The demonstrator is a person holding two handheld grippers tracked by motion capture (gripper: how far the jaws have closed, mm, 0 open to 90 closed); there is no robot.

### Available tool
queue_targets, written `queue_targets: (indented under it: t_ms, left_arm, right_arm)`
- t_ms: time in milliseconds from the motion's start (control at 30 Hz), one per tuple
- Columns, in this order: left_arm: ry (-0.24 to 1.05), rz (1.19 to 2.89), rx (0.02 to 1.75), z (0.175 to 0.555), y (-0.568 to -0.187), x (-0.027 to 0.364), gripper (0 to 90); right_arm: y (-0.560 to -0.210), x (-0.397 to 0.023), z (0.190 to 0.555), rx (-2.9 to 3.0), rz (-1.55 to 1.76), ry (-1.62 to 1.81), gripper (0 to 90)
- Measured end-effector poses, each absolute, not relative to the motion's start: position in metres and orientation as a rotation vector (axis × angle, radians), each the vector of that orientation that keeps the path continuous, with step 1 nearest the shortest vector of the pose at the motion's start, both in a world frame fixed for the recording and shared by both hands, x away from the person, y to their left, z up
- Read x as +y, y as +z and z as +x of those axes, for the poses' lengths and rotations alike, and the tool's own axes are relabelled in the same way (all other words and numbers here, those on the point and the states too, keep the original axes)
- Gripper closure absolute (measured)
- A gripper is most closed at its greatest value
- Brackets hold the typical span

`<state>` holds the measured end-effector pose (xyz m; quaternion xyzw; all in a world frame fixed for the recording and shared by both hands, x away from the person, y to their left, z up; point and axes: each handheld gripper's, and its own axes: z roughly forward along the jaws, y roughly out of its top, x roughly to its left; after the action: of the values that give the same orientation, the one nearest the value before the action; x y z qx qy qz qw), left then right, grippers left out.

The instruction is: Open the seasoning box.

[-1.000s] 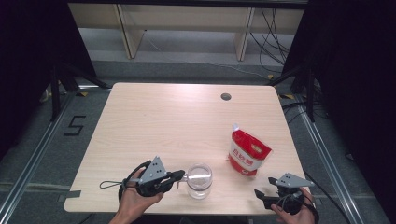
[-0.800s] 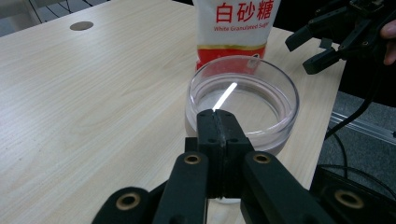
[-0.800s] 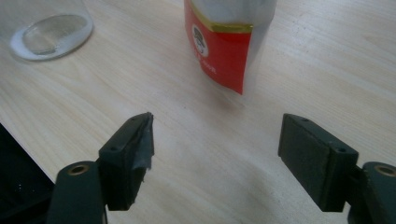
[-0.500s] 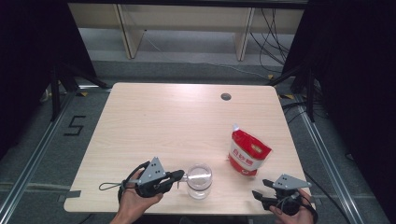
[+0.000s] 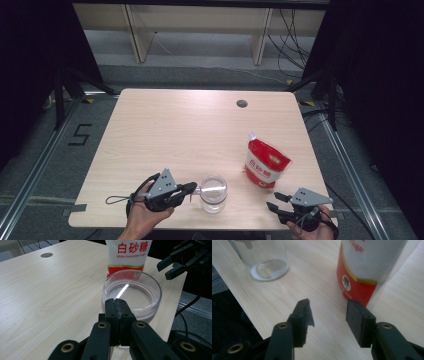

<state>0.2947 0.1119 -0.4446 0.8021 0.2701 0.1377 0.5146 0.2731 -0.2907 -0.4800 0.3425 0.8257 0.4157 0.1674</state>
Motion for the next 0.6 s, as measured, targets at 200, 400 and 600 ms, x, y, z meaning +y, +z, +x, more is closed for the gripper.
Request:
queue_targets:
  t_ms: [200, 400, 600]
  left_arm:
    - [0.339, 1.934, 0.635, 0.295, -0.445, 0.112, 88.5]
    - [0.337, 1.928, 0.635, 0.294, -0.445, 0.111, 89.1]
    - [0.338, 1.931, 0.630, 0.294, -0.445, 0.111, 89.2]
  right_arm:
    - [-0.477, -0.283, 0.271, 2.351, 0.955, 1.219, 59.8]
    - [-0.473, -0.274, 0.270, 2.369, 0.911, 1.262, 64.6]
    - [-0.470, -0.270, 0.268, 2.346, 0.904, 1.277, 67.5]
